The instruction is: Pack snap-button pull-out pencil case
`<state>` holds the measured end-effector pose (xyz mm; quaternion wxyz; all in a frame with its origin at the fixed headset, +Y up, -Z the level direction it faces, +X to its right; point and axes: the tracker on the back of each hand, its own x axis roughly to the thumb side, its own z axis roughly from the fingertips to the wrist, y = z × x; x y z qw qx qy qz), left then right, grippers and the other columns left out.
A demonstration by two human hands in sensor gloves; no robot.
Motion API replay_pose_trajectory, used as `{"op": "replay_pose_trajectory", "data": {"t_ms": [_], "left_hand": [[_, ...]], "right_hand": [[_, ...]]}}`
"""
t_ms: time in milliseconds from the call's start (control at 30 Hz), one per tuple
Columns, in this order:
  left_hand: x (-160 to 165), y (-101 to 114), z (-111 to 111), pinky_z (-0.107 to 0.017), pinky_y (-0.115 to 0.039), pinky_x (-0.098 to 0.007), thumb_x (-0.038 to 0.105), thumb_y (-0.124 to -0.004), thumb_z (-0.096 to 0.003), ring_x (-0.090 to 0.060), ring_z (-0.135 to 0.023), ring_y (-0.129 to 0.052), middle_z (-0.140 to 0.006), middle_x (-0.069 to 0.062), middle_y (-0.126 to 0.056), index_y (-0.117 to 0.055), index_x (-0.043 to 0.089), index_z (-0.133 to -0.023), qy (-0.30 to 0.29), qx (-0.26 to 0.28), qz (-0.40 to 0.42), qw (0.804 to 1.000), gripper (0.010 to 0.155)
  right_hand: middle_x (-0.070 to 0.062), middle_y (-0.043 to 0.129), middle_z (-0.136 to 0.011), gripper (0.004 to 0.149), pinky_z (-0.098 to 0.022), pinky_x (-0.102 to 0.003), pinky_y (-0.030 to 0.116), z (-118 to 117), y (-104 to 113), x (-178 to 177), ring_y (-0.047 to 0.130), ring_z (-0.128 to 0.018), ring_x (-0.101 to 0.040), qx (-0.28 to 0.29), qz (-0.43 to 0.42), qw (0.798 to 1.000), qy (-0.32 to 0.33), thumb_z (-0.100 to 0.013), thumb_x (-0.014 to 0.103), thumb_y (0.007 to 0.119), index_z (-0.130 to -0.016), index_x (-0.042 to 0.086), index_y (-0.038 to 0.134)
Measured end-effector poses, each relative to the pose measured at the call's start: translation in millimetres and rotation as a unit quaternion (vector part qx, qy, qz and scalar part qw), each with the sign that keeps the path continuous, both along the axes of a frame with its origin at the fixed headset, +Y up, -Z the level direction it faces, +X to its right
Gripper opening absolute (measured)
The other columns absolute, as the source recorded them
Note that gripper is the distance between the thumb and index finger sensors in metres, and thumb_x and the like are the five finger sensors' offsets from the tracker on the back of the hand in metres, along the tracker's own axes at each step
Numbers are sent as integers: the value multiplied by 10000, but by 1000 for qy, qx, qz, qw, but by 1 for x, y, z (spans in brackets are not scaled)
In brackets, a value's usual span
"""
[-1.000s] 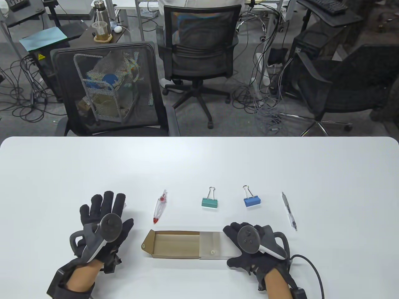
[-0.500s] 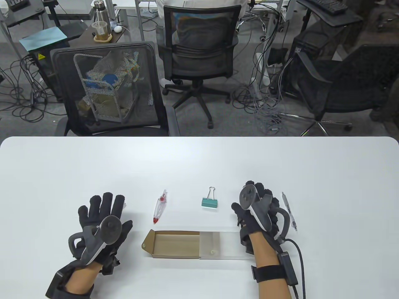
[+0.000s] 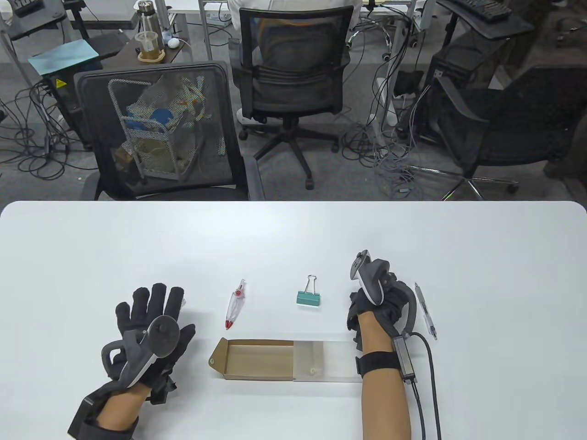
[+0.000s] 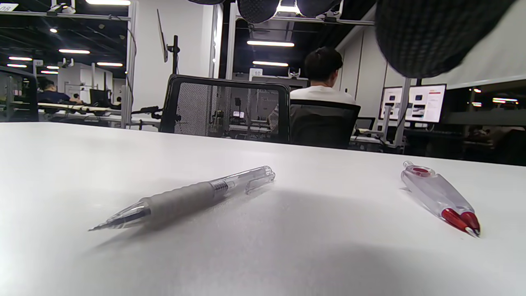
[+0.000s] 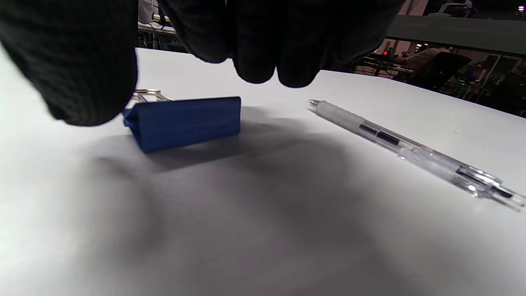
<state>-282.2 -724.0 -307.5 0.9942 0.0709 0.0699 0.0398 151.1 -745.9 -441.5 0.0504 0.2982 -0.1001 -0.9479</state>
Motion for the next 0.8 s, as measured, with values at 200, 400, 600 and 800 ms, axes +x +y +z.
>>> {"op": "replay_pose_trajectory", "data": {"t_ms": [200,400,600,800], "left_hand": [[0,0,-1,-860,-230,-637,662,-804,-345,-291,-1223,-320,-1244,118,-350,-374,503,-1103,-1,-3,0,1000,885],[0,-1,-2,-859,-229,-636,661,-803,-346,-291,-1221,-317,-1244,116,-351,-376,503,-1102,-1,-8,2,1000,883],[-1,-1,-3,-859,-224,-638,660,-804,-347,-294,-1220,-316,-1245,117,-350,-374,504,-1103,0,-10,4,1000,884],[-1,-2,-3,-859,-223,-638,660,-804,-346,-293,-1220,-316,-1245,118,-348,-375,504,-1102,-1,-12,1,1000,883]], "right_hand": [[73,784,-1047,737,-767,-494,607,-3,-2,-1,805,-942,-230,-13,-9,1000,-2,-322,622,863,-988,373,671],[94,821,-1000,695,-756,-493,624,-1,0,-2,832,-901,-222,-11,-8,1000,-5,-336,603,859,-968,358,707],[70,822,-998,680,-742,-502,644,5,8,-7,846,-880,-229,33,-10,999,38,-346,589,846,-965,342,709],[69,796,-1019,682,-745,-506,643,28,33,-38,833,-892,-229,118,-27,982,146,-354,579,828,-977,339,691]]}}
